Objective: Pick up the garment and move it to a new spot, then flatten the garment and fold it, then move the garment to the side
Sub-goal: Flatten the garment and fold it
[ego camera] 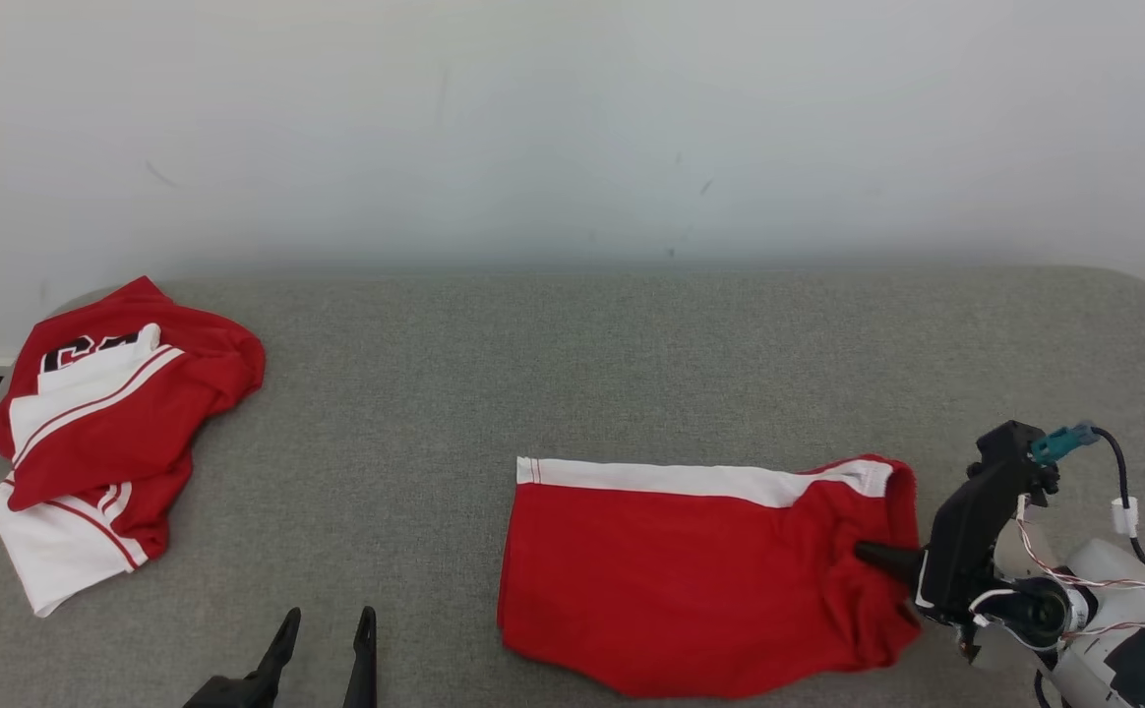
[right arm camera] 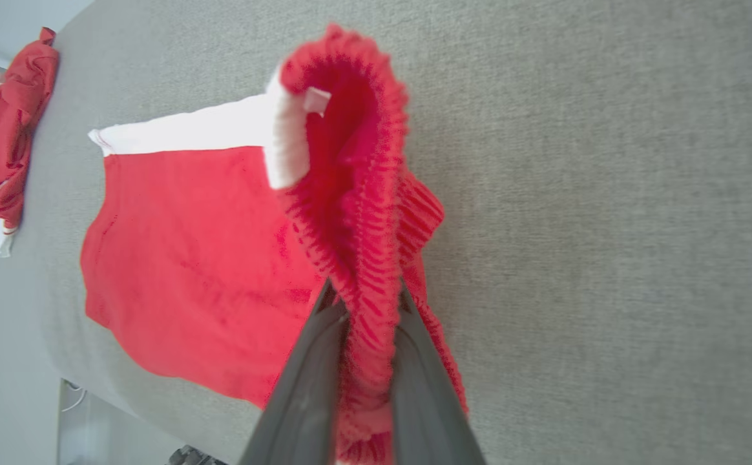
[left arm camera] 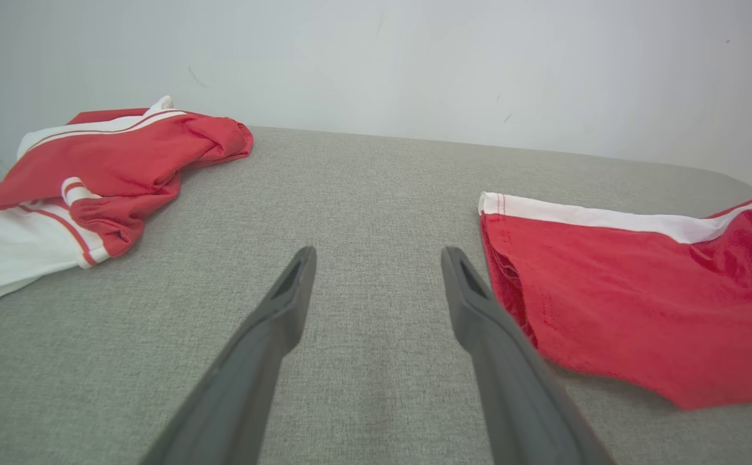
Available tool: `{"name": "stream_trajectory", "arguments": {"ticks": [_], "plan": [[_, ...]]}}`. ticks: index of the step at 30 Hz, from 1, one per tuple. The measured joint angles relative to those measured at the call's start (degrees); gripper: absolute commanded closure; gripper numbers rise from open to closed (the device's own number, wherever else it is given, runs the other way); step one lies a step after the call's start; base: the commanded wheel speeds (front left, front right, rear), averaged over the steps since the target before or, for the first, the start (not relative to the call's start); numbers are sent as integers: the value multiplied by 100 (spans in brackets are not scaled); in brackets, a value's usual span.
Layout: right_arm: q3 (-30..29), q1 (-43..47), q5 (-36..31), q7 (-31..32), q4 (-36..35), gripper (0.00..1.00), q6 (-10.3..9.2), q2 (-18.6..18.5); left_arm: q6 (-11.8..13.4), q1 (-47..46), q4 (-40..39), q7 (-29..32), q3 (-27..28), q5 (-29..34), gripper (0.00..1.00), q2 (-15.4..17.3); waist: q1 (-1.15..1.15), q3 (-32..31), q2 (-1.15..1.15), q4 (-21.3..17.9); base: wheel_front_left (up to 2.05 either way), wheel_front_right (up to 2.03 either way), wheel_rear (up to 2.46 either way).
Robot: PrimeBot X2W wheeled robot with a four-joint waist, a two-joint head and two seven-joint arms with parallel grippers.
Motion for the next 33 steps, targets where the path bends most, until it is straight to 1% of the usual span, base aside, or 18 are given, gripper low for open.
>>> {"name": "stream_trajectory", "arguments": {"ticks": [3,9,14,15,19,26,33], "plan": [[-122,30,388,254,-253,100,82,100,0,-1,-7,44,-30,9,0,-10,-1,-28,0,15,0,0,0],[-276,255,934,637,-723,100,124,290,0,4,-23,99,-57,10,0,-37,0,-72,0,126,0,0,0],[-342,247,1078,783,-937,100,122,414,0,4,-27,157,-119,18,0,-59,-1,-83,0,262,0,0,0],[-359,247,1106,789,-957,100,98,433,0,4,-30,190,-136,27,0,-77,0,-83,-1,291,0,0,0],[-388,229,1149,831,-1029,100,-103,553,0,2,-36,202,-203,42,0,-169,-1,-79,-1,431,0,0,0],[-444,54,1230,825,-1001,100,-449,742,-5,-13,-30,278,-331,44,0,-230,0,-70,-1,709,0,0,0],[-409,-52,1225,831,-804,100,-820,889,-10,-17,11,318,-431,48,0,-308,0,-73,0,992,0,0,0]]}}
